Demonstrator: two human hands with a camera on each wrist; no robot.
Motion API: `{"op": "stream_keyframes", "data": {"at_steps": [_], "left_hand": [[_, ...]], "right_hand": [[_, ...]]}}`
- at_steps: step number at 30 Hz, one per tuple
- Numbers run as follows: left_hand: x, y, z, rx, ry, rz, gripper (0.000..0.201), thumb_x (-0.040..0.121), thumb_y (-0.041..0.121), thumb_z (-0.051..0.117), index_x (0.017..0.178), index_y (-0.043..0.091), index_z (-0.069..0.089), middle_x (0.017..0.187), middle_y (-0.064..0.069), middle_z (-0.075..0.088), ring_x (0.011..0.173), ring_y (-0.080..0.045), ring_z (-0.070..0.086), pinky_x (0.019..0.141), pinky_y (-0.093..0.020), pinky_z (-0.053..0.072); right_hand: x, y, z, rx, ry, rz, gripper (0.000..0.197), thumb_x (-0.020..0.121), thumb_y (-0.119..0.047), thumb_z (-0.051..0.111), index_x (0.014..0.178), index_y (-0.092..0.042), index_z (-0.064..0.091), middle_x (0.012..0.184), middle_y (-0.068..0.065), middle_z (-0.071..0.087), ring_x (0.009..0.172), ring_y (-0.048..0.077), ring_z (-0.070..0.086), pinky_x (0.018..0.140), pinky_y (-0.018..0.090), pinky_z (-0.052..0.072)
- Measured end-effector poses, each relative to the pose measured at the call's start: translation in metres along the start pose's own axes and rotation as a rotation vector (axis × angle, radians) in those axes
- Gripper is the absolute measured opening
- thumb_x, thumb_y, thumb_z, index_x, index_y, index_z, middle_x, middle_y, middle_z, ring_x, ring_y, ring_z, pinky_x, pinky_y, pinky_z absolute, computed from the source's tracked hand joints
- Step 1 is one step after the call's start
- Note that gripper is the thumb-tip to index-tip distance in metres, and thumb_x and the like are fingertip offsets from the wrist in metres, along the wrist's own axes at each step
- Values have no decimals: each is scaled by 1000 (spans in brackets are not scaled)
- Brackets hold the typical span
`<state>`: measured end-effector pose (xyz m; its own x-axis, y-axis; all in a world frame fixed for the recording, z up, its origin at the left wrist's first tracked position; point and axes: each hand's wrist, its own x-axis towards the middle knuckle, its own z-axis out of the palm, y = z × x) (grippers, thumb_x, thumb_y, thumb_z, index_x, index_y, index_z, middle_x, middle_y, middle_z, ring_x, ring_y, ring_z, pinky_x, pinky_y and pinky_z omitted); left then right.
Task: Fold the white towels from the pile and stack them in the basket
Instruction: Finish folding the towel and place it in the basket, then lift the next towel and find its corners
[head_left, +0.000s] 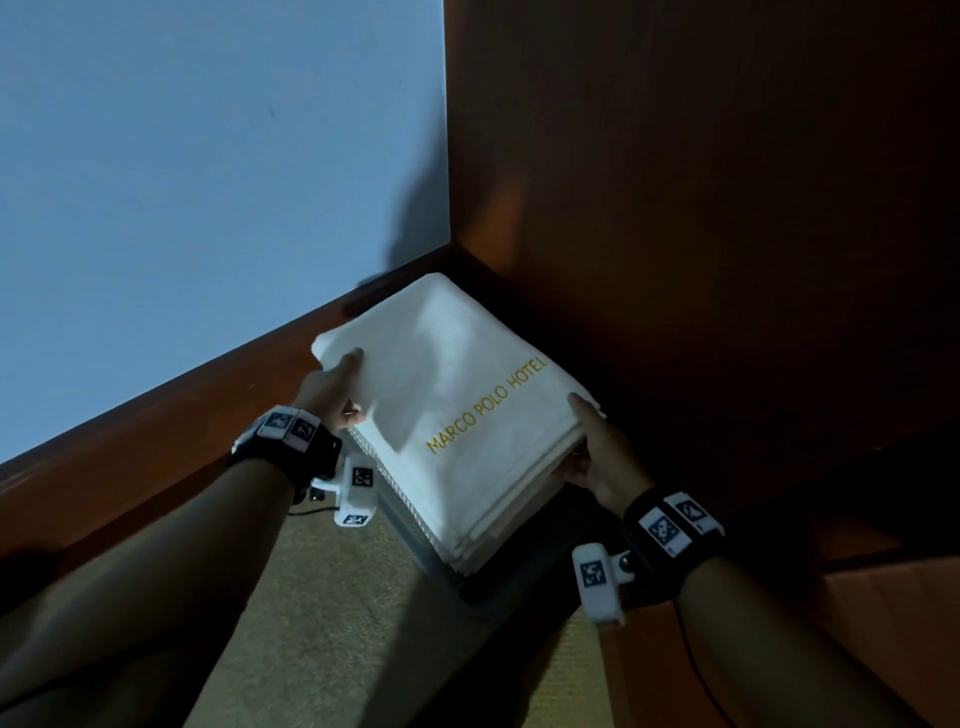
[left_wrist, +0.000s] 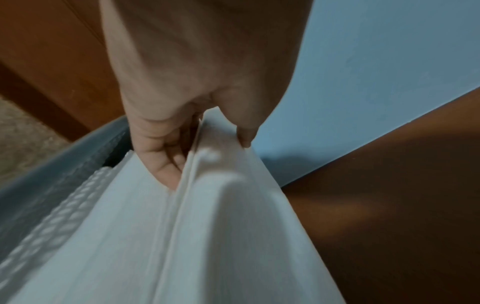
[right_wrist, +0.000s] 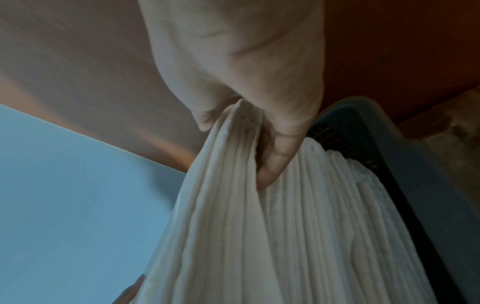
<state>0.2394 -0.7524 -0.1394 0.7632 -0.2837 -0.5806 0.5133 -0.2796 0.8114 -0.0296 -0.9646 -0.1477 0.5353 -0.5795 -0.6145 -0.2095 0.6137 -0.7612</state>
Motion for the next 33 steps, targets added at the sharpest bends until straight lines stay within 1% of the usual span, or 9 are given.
{"op": "stream_keyframes", "data": {"at_steps": [5,8,12,20,22,25,27,29,33], "left_hand": [[22,13,-5,-96,99,171,37,100,29,66,126,2,61,120,-15,72,102,-30,72,91,-49,59],[28,-7,-8,-78,98,127,39,96,28,72,127,6,62,118,-14,73,103,-33,73,86,-50,60],[25,-25,-11,-97,74,102,38,92,25,77,125,14,62,120,-11,74,107,-32,73,98,-57,55],[5,-29,-4,-92,-71,222,51,91,4,72,137,22,60,127,-3,72,114,-24,69,92,-44,54],[5,-31,-9,-61,-43,214,52,86,14,79,135,20,61,125,-4,73,109,-22,72,90,-43,57],[-2,-42,-16,231,133,292,91,62,58,91,137,22,54,130,-8,67,108,-22,72,93,-48,60],[-25,-60,-6,549,151,496,95,75,63,84,151,28,40,153,-7,43,131,-20,51,105,-44,47],[-51,-80,10,823,86,723,83,90,68,62,159,32,33,170,0,19,153,-23,24,116,-49,31],[-61,-106,16,1012,14,749,86,90,80,31,164,40,15,173,8,-11,159,-14,-16,124,-51,7]], "right_hand": [[11,14,-1,44,20,-114,40,97,-16,69,135,-11,57,130,14,67,115,31,67,73,42,64],[12,24,-8,6,56,-113,40,96,-14,70,133,-9,56,130,14,66,112,28,68,68,38,62],[15,19,-16,-149,134,-176,46,92,-19,77,129,-8,53,125,10,64,104,20,67,71,34,61],[25,14,-20,-337,168,-258,46,90,-20,78,126,-23,49,132,11,60,110,25,65,89,44,61],[19,12,-22,-552,228,-352,60,87,-27,80,136,-21,46,136,9,57,114,24,60,89,39,56],[7,11,-21,-882,303,-797,70,85,-27,81,145,-12,47,147,12,45,134,29,45,107,47,46],[2,14,-14,-1062,183,-1043,69,89,-36,77,147,-14,49,158,14,36,149,32,30,119,49,33],[-2,24,-5,-1233,37,-1086,75,92,-59,63,155,-22,43,169,11,22,158,31,13,126,48,19],[-7,58,9,-1576,-112,-1017,97,87,-81,42,165,-30,18,173,11,-10,159,32,-16,127,58,-2]]}}
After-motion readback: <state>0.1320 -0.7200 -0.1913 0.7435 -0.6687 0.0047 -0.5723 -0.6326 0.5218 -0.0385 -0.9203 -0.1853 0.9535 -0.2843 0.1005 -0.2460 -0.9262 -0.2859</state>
